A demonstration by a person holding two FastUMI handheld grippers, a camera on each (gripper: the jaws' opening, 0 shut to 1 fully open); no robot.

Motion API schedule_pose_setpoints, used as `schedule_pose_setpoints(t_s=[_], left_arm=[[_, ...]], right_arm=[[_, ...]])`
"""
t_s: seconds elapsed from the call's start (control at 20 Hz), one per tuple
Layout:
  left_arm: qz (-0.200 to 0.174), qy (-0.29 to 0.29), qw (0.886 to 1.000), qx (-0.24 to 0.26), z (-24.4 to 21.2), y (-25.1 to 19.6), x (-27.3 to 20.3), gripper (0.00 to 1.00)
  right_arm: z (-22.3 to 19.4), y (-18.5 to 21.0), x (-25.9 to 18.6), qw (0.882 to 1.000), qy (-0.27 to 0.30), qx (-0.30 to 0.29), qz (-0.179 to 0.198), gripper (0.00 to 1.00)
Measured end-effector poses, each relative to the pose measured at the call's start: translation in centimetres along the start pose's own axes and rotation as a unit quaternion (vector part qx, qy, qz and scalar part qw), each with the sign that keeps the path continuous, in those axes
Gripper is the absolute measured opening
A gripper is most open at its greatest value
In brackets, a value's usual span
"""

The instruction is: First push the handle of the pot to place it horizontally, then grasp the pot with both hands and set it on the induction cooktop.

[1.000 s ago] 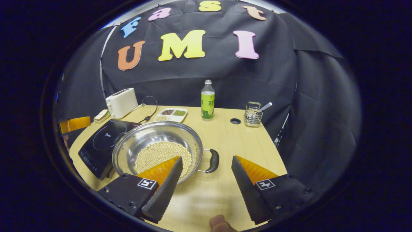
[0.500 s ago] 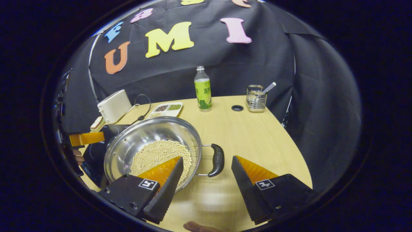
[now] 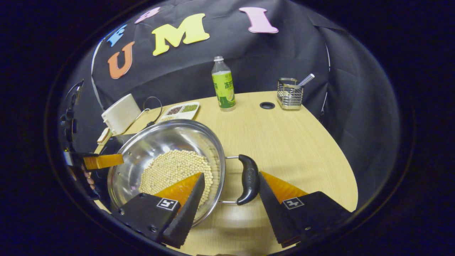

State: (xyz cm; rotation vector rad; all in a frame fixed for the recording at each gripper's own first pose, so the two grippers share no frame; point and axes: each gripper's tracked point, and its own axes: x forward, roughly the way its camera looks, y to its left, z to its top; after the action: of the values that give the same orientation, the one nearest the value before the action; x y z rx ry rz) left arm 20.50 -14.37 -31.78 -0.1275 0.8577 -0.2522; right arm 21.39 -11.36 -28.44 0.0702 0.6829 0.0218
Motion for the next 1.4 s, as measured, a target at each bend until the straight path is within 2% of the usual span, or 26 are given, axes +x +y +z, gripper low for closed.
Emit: schedule_pose_setpoints(t_s=[0.05,0.1,0.25,0.3,0.35,0.4,0.45,0.6,0.65,0.7,0.8,0.85,0.95,1.0,1.1,1.15,1.2,1.4], left_arm=[[-0.005,0.006,1.0,-0.005,-0.2,-0.1,0.1,0.81],[-0.009,0.005,1.0,-0.008,0.0,-0.2,0.3,0.71],[-0.018,0.007,1.0,-0.011,-0.2,-0.3,0.3,0.69],[-0.023,0.007,1.0,-0.013,0.0,-0.3,0.4,0.76],[-0.026,0.008,1.0,-0.015,0.0,-0.2,0.4,0.53],[-0.03,0.011,0.999,-0.015,0.0,-0.2,0.3,0.49],[-0.035,0.013,0.999,-0.012,-0.1,-0.3,0.2,0.59],[-0.048,0.016,0.999,-0.009,-0.1,-0.2,0.1,0.59],[-0.049,0.016,0.999,-0.009,-0.1,-0.1,0.2,0.49],[-0.049,0.017,0.999,-0.005,-0.1,-0.2,0.2,0.57],[-0.046,0.016,0.999,0.006,0.0,-0.2,-0.1,0.57],[-0.045,0.018,0.999,0.008,-0.1,-0.1,0.1,0.64],[-0.043,0.025,0.999,0.006,-0.2,-0.1,0.1,0.43],[-0.044,0.027,0.999,0.006,-0.3,-0.1,-0.1,0.51],[-0.042,0.03,0.999,0.015,-0.7,-0.2,-0.8,0.51],[-0.044,0.027,0.998,0.019,-0.8,-0.4,-1.2,0.41],[-0.046,0.023,0.999,0.016,-0.9,-0.7,-1.5,0.51],[-0.055,0.008,0.998,0.015,-1.3,-1.5,-3.6,0.51]], right_arm=[[0.0,0.0,0.2,1.0,0.002,-0.001,-0.002,0.86],[-0.1,0.1,0.3,1.0,0.006,0.002,-0.002,0.84],[0.3,-0.5,0.9,1.0,0.012,0.012,-0.008,0.84],[0.2,-0.4,1.0,1.0,0.022,0.019,-0.001,0.73],[0.0,-0.3,1.0,0.999,0.032,0.024,0.007,0.7],[0.1,-0.2,1.1,0.999,0.038,0.026,0.011,0.67],[0.1,-0.2,1.2,0.999,0.044,0.019,0.014,0.68],[0.1,-0.3,1.4,0.998,0.062,0.005,0.013,0.66],[0.1,-0.2,1.4,0.998,0.068,0.003,0.012,0.66],[0.1,-0.2,1.4,0.997,0.072,0.002,0.009,0.66],[0.1,-0.3,1.4,0.996,0.083,0.009,-0.003,0.65],[0.1,-0.2,1.3,0.996,0.087,0.011,-0.008,0.64],[-0.1,0.0,0.9,0.996,0.091,0.011,-0.01,0.61],[-0.3,0.0,0.7,0.996,0.091,0.015,-0.011,0.61],[-0.9,-0.1,-0.2,0.995,0.094,0.022,-0.014,0.61],[-1.0,-0.1,-0.9,0.995,0.092,0.026,-0.017,0.6],[-1.0,-0.2,-1.4,0.996,0.086,0.029,-0.018,0.6],[-1.2,-0.4,-4.0,0.996,0.07,0.045,-0.017,0.6]])
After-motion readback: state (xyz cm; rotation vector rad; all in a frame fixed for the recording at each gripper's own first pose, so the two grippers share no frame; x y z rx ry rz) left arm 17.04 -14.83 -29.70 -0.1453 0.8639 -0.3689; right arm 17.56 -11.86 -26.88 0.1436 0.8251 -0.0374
